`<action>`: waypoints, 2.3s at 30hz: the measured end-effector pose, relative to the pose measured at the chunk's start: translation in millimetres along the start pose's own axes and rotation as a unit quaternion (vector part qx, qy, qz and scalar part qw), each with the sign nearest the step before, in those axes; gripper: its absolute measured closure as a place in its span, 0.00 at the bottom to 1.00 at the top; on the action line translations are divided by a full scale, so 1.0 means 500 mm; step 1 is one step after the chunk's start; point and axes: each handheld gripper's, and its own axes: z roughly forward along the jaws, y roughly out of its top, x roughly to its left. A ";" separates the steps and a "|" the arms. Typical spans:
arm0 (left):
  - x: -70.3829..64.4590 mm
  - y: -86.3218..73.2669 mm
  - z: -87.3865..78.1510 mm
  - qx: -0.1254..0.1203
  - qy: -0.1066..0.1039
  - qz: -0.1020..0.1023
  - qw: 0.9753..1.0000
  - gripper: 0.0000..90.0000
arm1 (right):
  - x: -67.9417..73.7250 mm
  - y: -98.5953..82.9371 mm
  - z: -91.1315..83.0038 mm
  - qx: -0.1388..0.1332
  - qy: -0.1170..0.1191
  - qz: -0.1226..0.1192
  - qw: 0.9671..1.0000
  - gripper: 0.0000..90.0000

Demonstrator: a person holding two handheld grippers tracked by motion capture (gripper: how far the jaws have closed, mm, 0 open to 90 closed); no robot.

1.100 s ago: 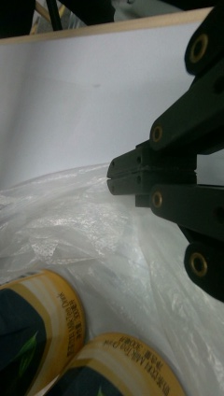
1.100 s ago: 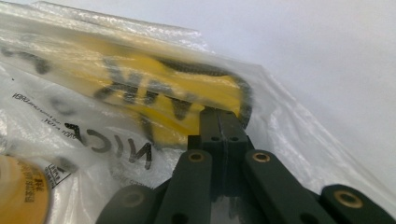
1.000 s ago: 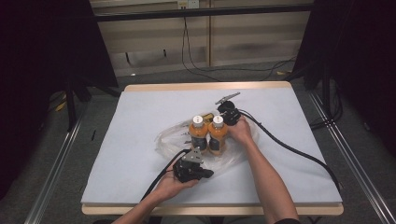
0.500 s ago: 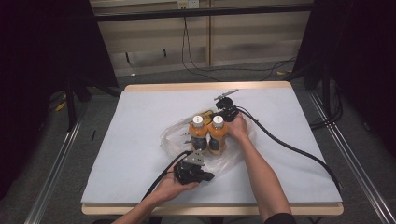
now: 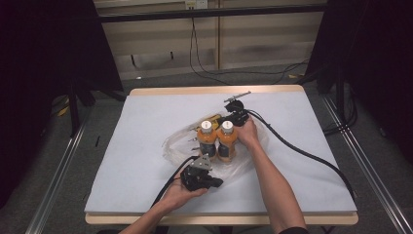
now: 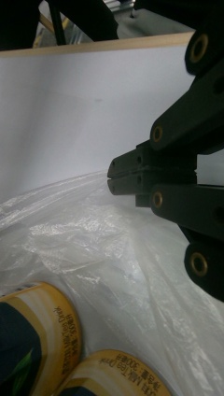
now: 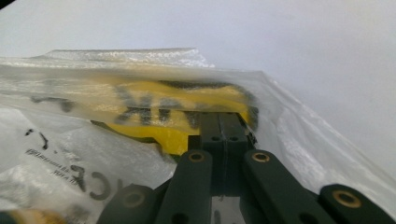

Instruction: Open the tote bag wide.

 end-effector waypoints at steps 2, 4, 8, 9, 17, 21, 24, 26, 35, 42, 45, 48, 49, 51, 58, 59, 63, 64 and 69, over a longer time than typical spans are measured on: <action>-0.001 0.007 -0.008 -0.014 -0.003 -0.002 1.000 1.00 | 0.003 0.002 -0.010 0.001 0.002 -0.006 1.000 1.00; -0.001 0.008 -0.010 -0.019 -0.002 -0.001 1.000 1.00 | 0.005 0.001 -0.021 -0.005 0.009 -0.011 1.000 1.00; 0.000 0.010 -0.023 -0.032 -0.002 -0.001 0.999 1.00 | 0.010 -0.004 -0.042 -0.023 0.018 -0.019 0.999 1.00; 0.000 0.010 -0.027 -0.038 -0.002 -0.004 0.999 1.00 | 0.011 -0.004 -0.046 -0.027 0.028 -0.021 0.999 1.00; 0.009 0.012 -0.050 -0.064 0.007 -0.004 0.998 1.00 | 0.023 -0.005 -0.093 -0.030 0.037 -0.040 0.998 1.00; 0.009 0.013 -0.061 -0.077 0.010 -0.007 0.997 0.96 | 0.031 -0.013 -0.113 -0.026 0.041 -0.054 0.997 1.00; 0.008 0.012 -0.065 -0.089 0.020 -0.010 0.996 0.92 | 0.033 -0.023 -0.128 -0.038 0.041 -0.055 0.997 1.00; 0.010 0.013 -0.071 -0.097 0.024 -0.009 0.995 0.89 | 0.034 -0.028 -0.140 -0.047 0.042 -0.059 0.996 1.00; 0.009 0.026 -0.111 -0.124 0.054 -0.012 0.991 0.51 | 0.043 -0.055 -0.208 -0.095 0.033 -0.073 0.992 0.90; 0.015 0.018 -0.140 -0.135 0.092 -0.020 0.986 0.30 | 0.050 -0.092 -0.260 -0.113 0.028 -0.085 0.990 0.72; 0.020 0.012 -0.151 -0.139 0.110 -0.021 0.984 0.23 | 0.048 -0.106 -0.277 -0.118 0.019 -0.080 0.990 0.62; 0.020 0.004 -0.163 -0.137 0.126 -0.016 0.982 0.19 | 0.049 -0.118 -0.295 -0.130 0.010 -0.067 0.989 0.49; 0.018 0.001 -0.167 -0.138 0.130 -0.020 0.982 0.17 | 0.050 -0.122 -0.301 -0.135 0.011 -0.063 0.989 0.47; 0.019 -0.005 -0.180 -0.137 0.137 -0.021 0.981 0.14 | 0.053 -0.131 -0.314 -0.137 0.009 -0.064 0.988 0.41; 0.016 -0.037 -0.224 -0.144 0.159 -0.039 0.976 0.10 | 0.066 -0.170 -0.370 -0.142 -0.021 -0.064 0.988 0.23; 0.016 -0.041 -0.230 -0.141 0.161 -0.040 0.976 0.10 | 0.067 -0.177 -0.379 -0.142 -0.028 -0.066 0.987 0.21; 0.014 -0.063 -0.255 -0.144 0.187 -0.048 0.971 0.08 | 0.071 -0.209 -0.411 -0.150 -0.057 -0.062 0.985 0.18; 0.015 -0.068 -0.259 -0.147 0.188 -0.049 0.970 0.08 | 0.073 -0.216 -0.417 -0.151 -0.066 -0.057 0.985 0.18; 0.007 -0.091 -0.288 -0.159 0.205 -0.060 0.964 0.06 | 0.082 -0.250 -0.450 -0.162 -0.091 -0.055 0.981 0.20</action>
